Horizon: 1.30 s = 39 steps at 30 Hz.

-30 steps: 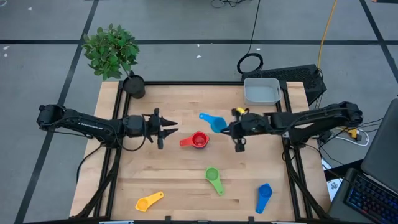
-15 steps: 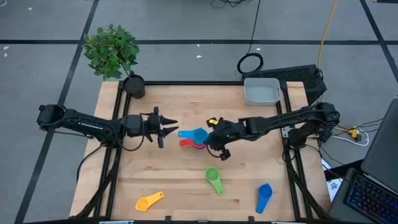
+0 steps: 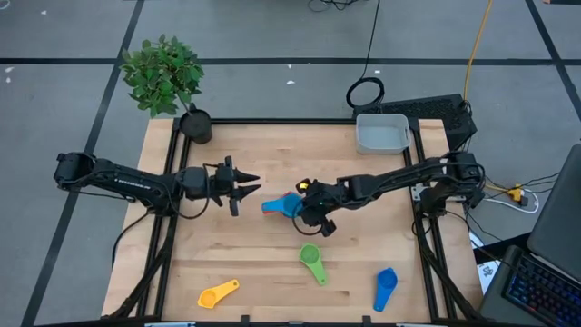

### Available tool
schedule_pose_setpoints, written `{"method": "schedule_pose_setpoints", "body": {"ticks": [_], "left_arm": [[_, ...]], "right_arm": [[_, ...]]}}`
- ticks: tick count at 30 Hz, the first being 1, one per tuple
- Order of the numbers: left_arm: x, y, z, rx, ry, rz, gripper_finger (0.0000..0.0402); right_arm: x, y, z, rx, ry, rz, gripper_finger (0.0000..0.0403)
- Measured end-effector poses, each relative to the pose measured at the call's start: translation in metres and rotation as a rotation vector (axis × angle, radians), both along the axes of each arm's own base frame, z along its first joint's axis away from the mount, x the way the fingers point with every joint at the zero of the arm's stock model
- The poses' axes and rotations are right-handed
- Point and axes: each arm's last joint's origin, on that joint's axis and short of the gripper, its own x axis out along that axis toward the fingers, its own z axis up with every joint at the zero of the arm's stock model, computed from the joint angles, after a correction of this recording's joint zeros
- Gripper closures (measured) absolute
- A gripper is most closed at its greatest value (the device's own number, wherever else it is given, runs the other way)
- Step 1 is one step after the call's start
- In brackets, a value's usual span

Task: Nest measuring cups in basket
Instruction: Stack the light blue measuring cup on top of the red measuring cup, then stack the green measuring cup on top of the light blue measuring cup

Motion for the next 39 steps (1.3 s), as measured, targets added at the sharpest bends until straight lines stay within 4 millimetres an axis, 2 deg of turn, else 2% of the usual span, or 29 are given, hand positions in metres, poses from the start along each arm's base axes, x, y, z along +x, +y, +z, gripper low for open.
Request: {"method": "schedule_pose_setpoints", "body": {"ticks": [12,18,23,28,39], "left_arm": [[0.0,0.0,0.0,-0.002,-0.001,0.0,0.027],[0.0,0.0,0.0,-0.002,-0.001,-0.001,0.027],[0.0,0.0,-0.001,-0.002,0.008,-0.001,0.027],[0.0,0.0,-0.002,0.0,0.017,-0.001,0.027],[0.0,0.0,-0.003,0.003,0.028,-0.001,0.027]], "right_arm": [[0.003,-0.009,0.001,-0.013,-0.028,-0.004,0.0403],[0.003,-0.02,0.001,0.073,-0.019,-0.026,0.0403],[-0.003,-0.023,-0.01,0.133,0.025,-0.034,0.04],[-0.007,-0.022,-0.016,0.149,0.05,-0.049,0.0359],[-0.004,-0.023,-0.012,0.125,-0.005,-0.129,0.0237]]}}
